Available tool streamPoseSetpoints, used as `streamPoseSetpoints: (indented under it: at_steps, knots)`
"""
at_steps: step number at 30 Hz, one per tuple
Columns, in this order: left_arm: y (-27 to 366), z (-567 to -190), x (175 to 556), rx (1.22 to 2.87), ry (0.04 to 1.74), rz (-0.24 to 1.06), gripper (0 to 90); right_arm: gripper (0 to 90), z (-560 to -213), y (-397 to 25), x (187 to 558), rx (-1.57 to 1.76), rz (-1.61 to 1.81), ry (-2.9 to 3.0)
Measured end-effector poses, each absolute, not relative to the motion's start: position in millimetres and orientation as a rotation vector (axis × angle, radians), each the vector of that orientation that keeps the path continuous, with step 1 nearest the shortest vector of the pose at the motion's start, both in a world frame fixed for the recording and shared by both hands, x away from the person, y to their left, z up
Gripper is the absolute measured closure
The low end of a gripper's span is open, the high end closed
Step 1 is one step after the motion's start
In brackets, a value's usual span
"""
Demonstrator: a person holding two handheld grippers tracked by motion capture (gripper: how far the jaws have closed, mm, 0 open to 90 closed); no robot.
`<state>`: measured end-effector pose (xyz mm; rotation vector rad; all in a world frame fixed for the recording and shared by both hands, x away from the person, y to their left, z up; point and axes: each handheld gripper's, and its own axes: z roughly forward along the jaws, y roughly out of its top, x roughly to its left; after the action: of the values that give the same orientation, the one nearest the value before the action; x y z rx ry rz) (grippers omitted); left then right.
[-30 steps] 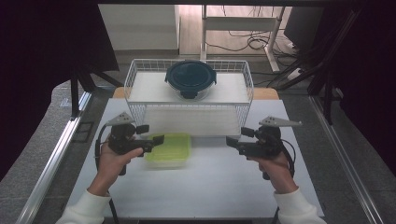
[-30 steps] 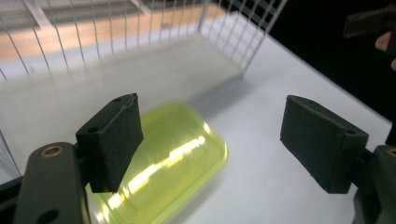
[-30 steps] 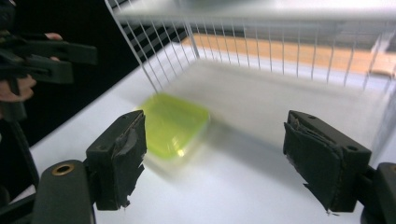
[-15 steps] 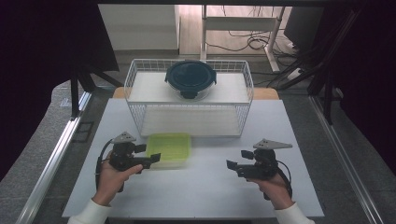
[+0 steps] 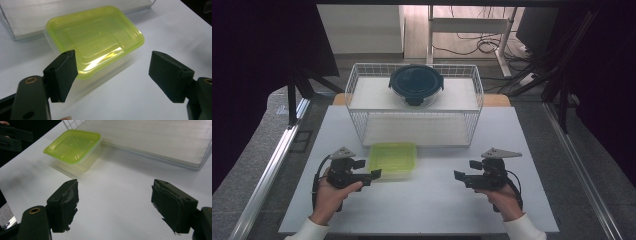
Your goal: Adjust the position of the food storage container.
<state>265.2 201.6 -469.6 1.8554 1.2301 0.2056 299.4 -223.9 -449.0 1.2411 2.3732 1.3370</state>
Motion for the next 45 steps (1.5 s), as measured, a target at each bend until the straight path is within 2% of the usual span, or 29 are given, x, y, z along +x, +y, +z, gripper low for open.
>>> streamPoseSetpoints:
  at_steps: [11,17,21,24,25,26,27,31,34,36,45]
  knots:
    - [221,-474,274,1.855,1.312,0.277,23.8,21.5,-454,-230,306,1.274,1.297,2.384]
    - [236,-479,284,1.844,1.374,0.281,30.0,21.6,-453,-232,306,1.282,1.293,2.370]
    - [242,-484,298,1.843,1.422,0.291,37.3,21.6,-454,-231,308,1.288,1.284,2.373]
    - [244,-487,309,1.842,1.455,0.298,46.9,21.6,-455,-232,309,1.294,1.280,2.375]
    - [244,-488,312,1.850,1.463,0.304,52.6,21.6,-455,-232,309,1.294,1.281,2.371]
    - [244,-490,316,1.856,1.475,0.309,63.1,21.6,-454,-233,309,1.293,1.280,2.367]
    - [243,-491,321,1.868,1.484,0.310,63.1,21.6,-454,-233,309,1.293,1.280,2.367]
    - [241,-494,337,1.921,1.504,0.308,77.9,21.6,-456,-236,310,1.308,1.262,2.351]
    - [235,-496,348,1.961,1.512,0.317,80.9,21.6,-456,-237,311,1.327,1.254,2.347]
    - [233,-496,355,1.979,1.513,0.314,87.1,21.6,-456,-237,311,1.330,1.253,2.342]
    - [221,-499,374,2.055,1.500,0.282,89.6,21.6,-457,-237,311,1.325,1.246,2.343]
